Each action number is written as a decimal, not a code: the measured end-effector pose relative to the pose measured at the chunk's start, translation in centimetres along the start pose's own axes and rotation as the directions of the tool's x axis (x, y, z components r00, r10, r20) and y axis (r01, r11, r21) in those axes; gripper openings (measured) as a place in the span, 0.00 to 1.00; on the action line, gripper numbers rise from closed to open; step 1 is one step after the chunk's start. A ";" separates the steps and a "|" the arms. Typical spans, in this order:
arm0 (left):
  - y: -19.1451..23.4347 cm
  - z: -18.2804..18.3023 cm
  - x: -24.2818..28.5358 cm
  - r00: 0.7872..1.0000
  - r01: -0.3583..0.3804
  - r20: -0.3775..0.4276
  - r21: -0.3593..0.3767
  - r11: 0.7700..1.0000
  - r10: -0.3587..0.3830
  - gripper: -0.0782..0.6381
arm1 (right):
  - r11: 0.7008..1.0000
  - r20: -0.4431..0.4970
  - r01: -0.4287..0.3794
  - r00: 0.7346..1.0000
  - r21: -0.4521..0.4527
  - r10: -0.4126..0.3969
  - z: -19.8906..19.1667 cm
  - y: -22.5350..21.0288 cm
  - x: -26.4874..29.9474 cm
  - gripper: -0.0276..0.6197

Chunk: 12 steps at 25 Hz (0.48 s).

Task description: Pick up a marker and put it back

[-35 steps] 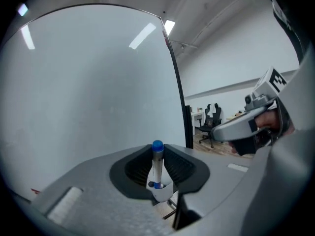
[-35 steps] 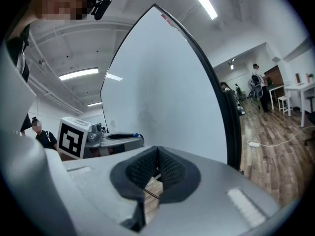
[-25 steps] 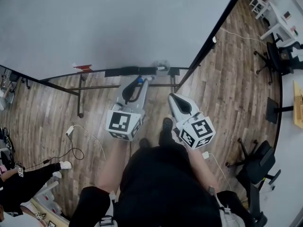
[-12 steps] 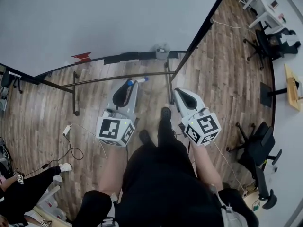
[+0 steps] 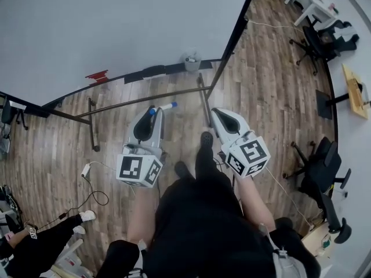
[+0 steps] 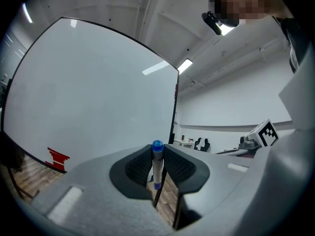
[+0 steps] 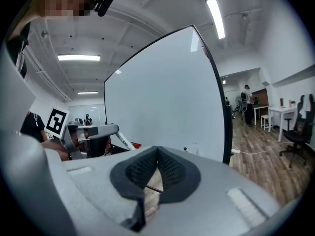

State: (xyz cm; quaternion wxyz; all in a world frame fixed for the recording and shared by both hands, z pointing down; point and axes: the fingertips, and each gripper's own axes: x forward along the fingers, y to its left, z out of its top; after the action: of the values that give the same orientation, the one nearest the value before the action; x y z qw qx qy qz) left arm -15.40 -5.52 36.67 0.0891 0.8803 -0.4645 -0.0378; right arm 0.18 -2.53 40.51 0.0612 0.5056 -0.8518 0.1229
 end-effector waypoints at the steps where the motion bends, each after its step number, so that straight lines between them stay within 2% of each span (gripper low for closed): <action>1: 0.0 0.2 0.1 1.000 -0.002 0.003 0.000 1.000 0.002 0.22 | 1.000 0.004 0.000 1.000 -0.001 0.000 0.2 0.0 0.0 0.05; 12: 0.6 -0.2 2.4 1.000 -0.020 -0.002 -0.010 1.000 0.020 0.22 | 1.000 0.014 -0.005 1.000 -0.002 0.005 1.4 -2.1 1.5 0.05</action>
State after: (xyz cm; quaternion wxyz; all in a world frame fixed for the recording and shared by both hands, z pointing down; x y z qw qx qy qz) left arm -14.48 -7.77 37.00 0.0941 0.8752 -0.4731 -0.0382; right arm 1.32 -5.19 39.83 0.0557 0.5042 -0.8536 0.1186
